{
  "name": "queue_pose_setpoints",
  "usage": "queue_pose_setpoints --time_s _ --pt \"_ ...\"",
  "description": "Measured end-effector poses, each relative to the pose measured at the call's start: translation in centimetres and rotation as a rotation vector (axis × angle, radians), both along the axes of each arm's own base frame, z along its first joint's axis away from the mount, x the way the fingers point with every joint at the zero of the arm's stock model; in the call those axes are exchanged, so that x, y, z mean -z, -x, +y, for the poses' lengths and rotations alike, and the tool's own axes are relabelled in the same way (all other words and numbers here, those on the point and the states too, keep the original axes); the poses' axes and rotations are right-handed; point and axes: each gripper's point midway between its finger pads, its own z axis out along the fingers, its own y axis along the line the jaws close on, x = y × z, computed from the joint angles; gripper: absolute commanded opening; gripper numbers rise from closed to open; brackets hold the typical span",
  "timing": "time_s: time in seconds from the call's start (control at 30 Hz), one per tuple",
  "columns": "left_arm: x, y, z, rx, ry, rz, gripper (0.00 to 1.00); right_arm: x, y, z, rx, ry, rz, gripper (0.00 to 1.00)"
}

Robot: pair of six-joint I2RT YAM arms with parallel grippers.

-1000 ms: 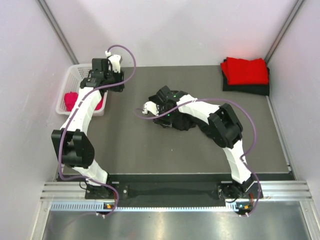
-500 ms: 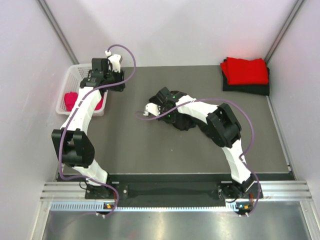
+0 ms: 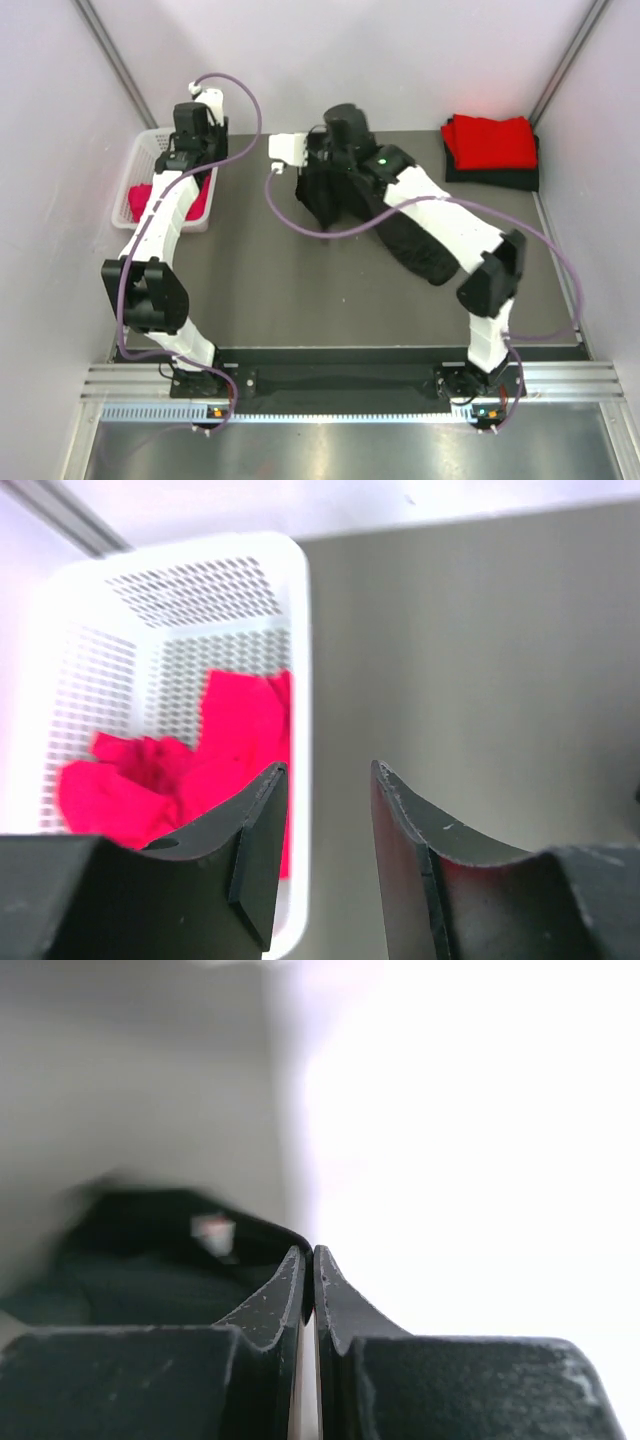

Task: Fold and stack the t-shirts
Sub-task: Flatten the tshirt out

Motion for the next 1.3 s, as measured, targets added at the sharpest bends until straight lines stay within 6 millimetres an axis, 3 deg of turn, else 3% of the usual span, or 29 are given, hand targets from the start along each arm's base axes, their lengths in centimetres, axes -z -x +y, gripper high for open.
queue_pose_setpoints --time_s 0.13,0.27,0.43,0.57,0.7,0.8,0.83,0.87,0.97,1.07,1.1,1.13,1.2,1.23,1.3 --pt "-2.0 -0.6 1.0 -0.040 -0.022 -0.058 0.44 -11.3 1.2 -1.9 0.013 -0.128 -0.330 0.00" --pt "-3.0 -0.9 1.2 -0.055 -0.028 -0.089 0.44 -17.8 0.5 -4.6 0.102 -0.182 -0.577 0.00" --pt "-3.1 -1.7 1.2 -0.055 -0.026 -0.097 0.43 -20.4 -1.3 -8.0 0.201 -0.138 -0.697 0.00" --pt "-2.2 -2.6 0.9 -0.049 -0.019 -0.083 0.43 -21.0 -2.6 -12.9 0.295 -0.072 -0.734 0.00" --pt "-0.9 -3.0 0.4 -0.026 -0.008 -0.056 0.43 -17.6 -4.0 -22.8 0.472 0.031 -0.687 0.00" --pt "-0.3 -3.1 0.1 -0.007 0.000 -0.041 0.43 -11.2 -4.8 -30.9 0.625 0.139 -0.579 0.01" --pt "-0.3 -3.1 0.0 -0.002 0.003 -0.040 0.43 -8.6 -4.8 -32.9 0.663 0.174 -0.530 0.08" --pt "-0.3 -3.1 -0.1 0.004 0.006 -0.040 0.43 -4.7 -4.7 -35.1 0.699 0.218 -0.453 0.43" --pt "-0.3 -3.2 -0.6 0.022 0.020 -0.039 0.43 8.1 -3.0 -40.0 0.788 0.368 -0.181 0.55" --pt "0.0 -3.2 -1.1 0.043 0.041 -0.034 0.43 19.4 0.7 -41.9 0.797 0.506 0.122 0.59" --pt "0.1 -3.3 -1.3 0.049 0.048 -0.031 0.43 21.4 1.8 -41.9 0.788 0.529 0.199 0.60" --pt "0.3 -3.3 -1.4 0.056 0.054 -0.028 0.43 22.7 2.6 -41.6 0.782 0.533 0.259 0.59" --pt "0.5 -3.4 -1.6 0.062 0.059 -0.021 0.43 21.7 2.4 -40.2 0.776 0.480 0.314 0.55" --pt "0.7 -3.3 -1.6 0.063 0.060 -0.015 0.43 20.3 1.2 -39.3 0.776 0.436 0.303 0.53" --pt "0.8 -3.4 -1.8 0.067 0.063 -0.013 0.43 14.7 -3.3 -36.7 0.779 0.285 0.230 0.50"
